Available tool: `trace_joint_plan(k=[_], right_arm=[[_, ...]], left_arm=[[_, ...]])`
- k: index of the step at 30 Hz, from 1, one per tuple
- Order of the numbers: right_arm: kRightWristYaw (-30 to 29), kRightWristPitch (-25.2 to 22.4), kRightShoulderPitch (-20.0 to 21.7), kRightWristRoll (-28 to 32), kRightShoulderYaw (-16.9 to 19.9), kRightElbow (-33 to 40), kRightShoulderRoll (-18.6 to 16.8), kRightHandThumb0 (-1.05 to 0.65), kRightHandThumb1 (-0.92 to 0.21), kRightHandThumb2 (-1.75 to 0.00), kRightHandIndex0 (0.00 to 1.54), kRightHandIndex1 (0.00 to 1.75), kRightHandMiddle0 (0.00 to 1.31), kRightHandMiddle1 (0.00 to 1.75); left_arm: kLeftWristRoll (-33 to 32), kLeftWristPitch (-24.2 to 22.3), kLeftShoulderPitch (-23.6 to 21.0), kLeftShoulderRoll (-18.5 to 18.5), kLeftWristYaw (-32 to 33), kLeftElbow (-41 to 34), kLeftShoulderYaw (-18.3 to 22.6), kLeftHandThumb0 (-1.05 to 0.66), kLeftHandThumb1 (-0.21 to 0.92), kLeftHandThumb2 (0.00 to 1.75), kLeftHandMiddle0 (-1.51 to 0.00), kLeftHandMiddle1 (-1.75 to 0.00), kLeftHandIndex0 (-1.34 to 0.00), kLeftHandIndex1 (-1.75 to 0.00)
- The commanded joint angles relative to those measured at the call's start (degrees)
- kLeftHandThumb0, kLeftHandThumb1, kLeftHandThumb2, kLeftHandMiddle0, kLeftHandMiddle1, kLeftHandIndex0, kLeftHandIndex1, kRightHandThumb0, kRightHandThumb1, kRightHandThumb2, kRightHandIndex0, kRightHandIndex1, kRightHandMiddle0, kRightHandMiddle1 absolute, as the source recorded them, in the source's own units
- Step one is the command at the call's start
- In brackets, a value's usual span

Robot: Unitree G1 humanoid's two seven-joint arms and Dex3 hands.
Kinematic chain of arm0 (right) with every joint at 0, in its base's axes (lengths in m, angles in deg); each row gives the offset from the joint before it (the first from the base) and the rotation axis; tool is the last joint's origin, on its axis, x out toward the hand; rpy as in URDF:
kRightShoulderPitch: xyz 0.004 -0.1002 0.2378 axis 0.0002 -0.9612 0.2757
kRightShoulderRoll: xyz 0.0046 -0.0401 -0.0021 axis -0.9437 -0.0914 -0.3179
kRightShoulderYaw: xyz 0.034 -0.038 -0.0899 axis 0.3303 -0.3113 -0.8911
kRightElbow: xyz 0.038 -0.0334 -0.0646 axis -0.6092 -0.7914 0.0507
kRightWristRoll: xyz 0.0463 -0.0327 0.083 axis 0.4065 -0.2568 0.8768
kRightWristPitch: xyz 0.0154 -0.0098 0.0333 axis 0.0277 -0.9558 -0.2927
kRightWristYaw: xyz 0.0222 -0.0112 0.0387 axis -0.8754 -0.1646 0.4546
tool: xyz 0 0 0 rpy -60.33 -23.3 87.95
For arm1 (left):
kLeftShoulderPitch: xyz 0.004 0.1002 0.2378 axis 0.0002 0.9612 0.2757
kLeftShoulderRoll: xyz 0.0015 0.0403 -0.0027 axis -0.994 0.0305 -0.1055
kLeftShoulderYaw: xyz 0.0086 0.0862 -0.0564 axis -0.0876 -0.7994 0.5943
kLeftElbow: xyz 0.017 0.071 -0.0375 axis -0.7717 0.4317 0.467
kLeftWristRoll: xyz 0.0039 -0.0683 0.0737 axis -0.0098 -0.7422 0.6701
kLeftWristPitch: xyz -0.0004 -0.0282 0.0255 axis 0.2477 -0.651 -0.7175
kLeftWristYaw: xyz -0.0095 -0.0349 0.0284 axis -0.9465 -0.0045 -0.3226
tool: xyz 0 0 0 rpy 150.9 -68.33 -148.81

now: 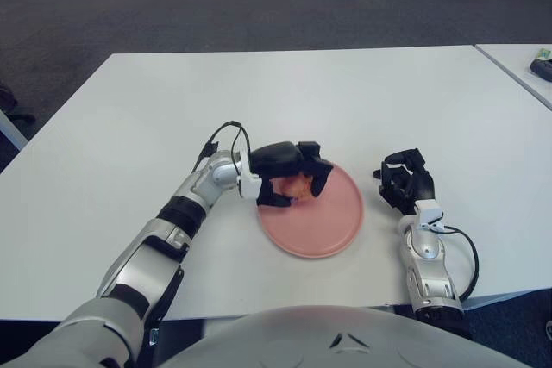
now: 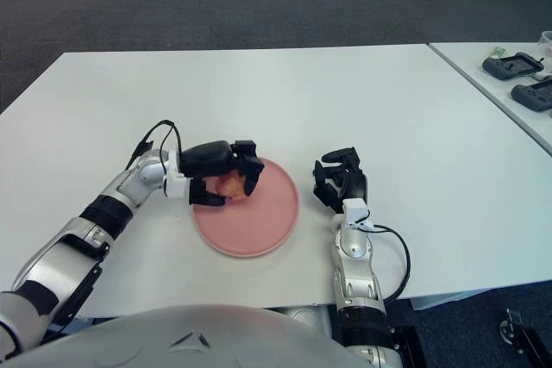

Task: Put the apple into the plate.

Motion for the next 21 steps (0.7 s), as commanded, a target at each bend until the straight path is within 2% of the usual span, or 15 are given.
trace_joint_plan(k=[1, 11, 14, 21], right_arm=[[-0.08, 0.04, -0.21, 0.11, 0.08, -0.01, -0.26, -0.37, -0.78, -0.72, 0.56, 1.17, 0.28, 1.75], [-0.11, -0.10, -0.19, 0.12, 0.13, -0.13, -0.26, -0.37, -0.78, -0.73, 0.57, 1.18, 0.28, 1.75], [-0.13, -0.21, -0.12, 0.18, 0.18, -0.20, -0.29, -0.37, -0.78, -0.72, 0.57, 1.18, 0.28, 1.75], [-0.22, -0.45, -0.01, 0.17, 0.21, -0.26, -0.33, -0.37, -0.77, -0.73, 0.57, 1.19, 0.28, 1.75]], left_arm=[[5.97, 1.10, -0.53, -0.39, 4.49, 1.16, -1.11, 0.00, 0.06, 1.59, -0.84, -1.66, -0.58, -1.75], [14.00, 2.21, -1.84, -1.36, 12.87, 3.06, -3.54, 0.00, 0.03, 1.65, -0.83, -1.74, -0.59, -1.75], [18.09, 2.61, -2.12, -1.49, 16.82, 5.70, -5.49, 0.00, 0.02, 1.66, -0.83, -1.74, -0.60, -1.75], [22.10, 3.52, -3.75, -2.19, 22.54, 6.77, -8.44, 0.00, 0.02, 1.66, -0.83, -1.75, -0.60, -1.75]])
